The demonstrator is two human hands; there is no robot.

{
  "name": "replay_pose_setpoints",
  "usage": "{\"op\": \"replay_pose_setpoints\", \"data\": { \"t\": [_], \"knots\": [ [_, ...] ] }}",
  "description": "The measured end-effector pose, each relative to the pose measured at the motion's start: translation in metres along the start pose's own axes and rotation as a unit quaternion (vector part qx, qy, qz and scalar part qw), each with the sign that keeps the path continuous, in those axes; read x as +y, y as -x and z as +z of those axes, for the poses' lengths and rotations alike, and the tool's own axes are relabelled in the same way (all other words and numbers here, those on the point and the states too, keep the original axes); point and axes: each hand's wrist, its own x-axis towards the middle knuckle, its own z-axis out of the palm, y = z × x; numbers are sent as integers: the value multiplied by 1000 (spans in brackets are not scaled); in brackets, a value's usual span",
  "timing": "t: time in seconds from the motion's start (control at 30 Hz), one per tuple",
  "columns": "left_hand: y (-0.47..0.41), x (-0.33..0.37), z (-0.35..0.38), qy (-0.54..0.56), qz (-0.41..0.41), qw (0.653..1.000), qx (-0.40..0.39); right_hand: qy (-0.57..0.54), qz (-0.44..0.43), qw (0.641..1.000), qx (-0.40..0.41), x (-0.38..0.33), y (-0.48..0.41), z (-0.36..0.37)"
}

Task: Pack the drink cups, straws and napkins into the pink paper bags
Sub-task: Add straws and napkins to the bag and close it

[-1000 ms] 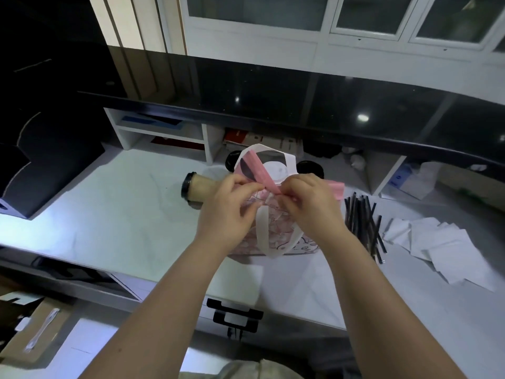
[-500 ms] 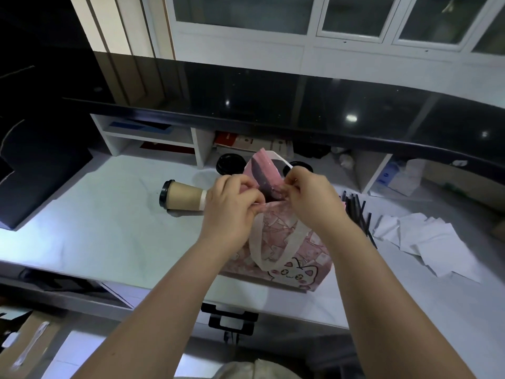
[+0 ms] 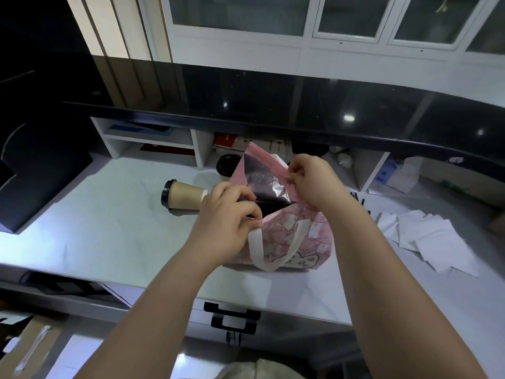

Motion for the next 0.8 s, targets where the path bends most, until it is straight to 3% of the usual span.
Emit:
{"op": "replay_pose_setpoints", "data": {
  "t": [0.13, 0.23, 0.33, 0.6, 0.8],
  "knots": [
    [-1, 6, 2, -78, -11, 997, 5, -74, -8, 996, -46, 0, 13, -4],
    [-11, 20, 9, -135, -18, 990, 33, -137, 7, 990, -30, 10, 28, -19],
    [-20, 33, 22, -145, -16, 988, 40, -133, 11, 988, -77, 25, 49, -30],
    [-24, 40, 40, -124, -39, 991, 26, 7, -72, 992, 107, 48, 64, 2],
    [-11, 33, 33, -99, -4, 994, 42, -17, 5, 996, 91, 38, 45, -4]
  ]
}}
